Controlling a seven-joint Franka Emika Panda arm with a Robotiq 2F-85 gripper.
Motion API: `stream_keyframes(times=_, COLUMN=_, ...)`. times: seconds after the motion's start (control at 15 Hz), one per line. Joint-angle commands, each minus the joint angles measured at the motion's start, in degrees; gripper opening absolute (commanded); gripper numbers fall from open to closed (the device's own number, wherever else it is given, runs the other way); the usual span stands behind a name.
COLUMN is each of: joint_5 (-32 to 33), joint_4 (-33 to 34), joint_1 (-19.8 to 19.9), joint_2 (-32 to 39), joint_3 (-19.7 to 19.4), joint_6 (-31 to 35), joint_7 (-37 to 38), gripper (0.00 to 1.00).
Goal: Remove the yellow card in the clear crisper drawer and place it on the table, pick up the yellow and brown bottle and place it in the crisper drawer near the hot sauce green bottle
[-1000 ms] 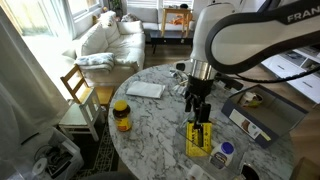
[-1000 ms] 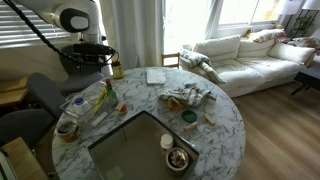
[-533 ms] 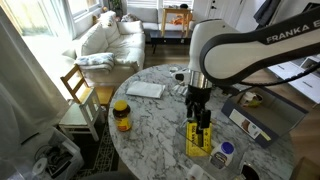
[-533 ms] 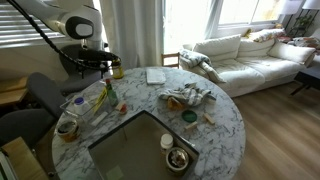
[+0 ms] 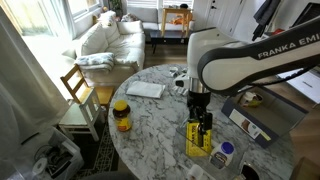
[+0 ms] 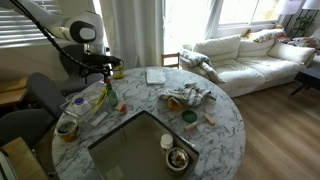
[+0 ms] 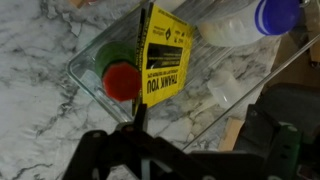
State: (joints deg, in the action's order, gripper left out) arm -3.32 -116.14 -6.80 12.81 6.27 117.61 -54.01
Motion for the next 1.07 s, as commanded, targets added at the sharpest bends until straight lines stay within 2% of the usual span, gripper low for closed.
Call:
stream_keyframes(times=0.0, joint_5=2.4, joint_4=0.1, joint_1=0.7, joint_2=1.2, joint_3=1.0, joint_6=0.2, joint_7=0.0, gripper=1.0)
stream_keyframes(times=0.53, joint_5=6.1, joint_4=-0.4, joint_1=0.6, joint_2=2.3, joint_3=1.3, joint_6=3.3, joint_7=0.6, gripper=1.0)
stream_keyframes(times=1.0, joint_5=6.1, joint_4=-0.7, joint_1=1.2, joint_2=3.1, joint_3=1.3, joint_6=5.9, joint_7=0.5, gripper=1.0)
